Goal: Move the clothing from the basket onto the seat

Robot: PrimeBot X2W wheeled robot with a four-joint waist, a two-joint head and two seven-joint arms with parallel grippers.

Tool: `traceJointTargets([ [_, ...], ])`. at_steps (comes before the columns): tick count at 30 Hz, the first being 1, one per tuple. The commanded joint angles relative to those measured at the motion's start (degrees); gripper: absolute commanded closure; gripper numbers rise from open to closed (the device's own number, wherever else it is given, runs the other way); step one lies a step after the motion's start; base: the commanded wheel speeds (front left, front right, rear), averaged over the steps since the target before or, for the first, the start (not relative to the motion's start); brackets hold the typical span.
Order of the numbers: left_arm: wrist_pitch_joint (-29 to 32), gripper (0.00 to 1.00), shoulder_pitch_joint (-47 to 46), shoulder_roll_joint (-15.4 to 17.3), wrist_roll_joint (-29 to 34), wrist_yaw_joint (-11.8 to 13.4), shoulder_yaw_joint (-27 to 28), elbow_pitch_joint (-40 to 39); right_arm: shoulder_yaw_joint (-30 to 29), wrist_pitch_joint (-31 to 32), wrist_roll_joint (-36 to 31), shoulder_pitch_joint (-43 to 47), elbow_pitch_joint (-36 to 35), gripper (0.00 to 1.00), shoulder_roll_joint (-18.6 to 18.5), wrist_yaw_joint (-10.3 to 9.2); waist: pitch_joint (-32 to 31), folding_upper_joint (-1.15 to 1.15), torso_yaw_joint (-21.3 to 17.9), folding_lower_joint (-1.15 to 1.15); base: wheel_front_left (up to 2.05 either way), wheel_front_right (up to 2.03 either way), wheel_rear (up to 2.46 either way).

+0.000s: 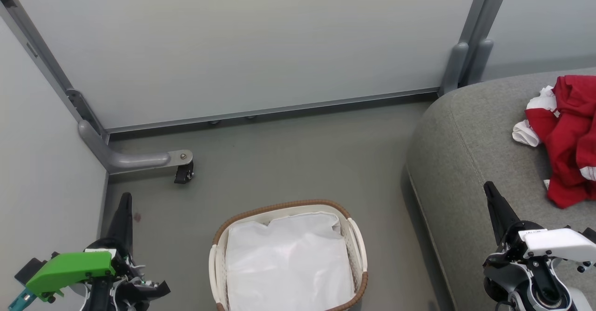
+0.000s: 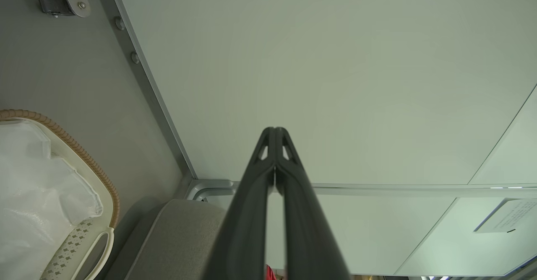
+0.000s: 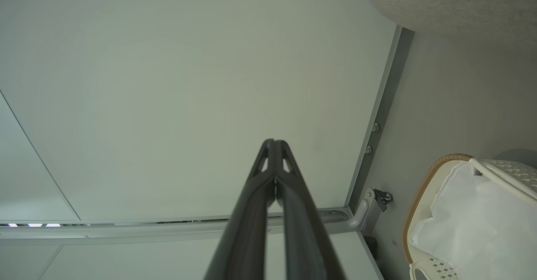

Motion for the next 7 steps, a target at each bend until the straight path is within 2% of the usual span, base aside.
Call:
traceJointTargets([
  [1, 0.20, 1.00, -0.63, 0.36, -0.19, -0.20, 0.15, -0.06, -0.13, 0.15, 0.20, 0.59, -0.12, 1.00, -0.34, -0.01, 0.00, 0.00, 0.00, 0.00, 0.00, 0.00, 0.00],
  [7, 0.20, 1.00, -0.63, 0.36, -0.19, -0.20, 0.15, -0.06, -0.12, 0.15, 0.20, 0.59, -0.12, 1.00, -0.34, -0.01, 0.00, 0.00, 0.00, 0.00, 0.00, 0.00, 0.00],
])
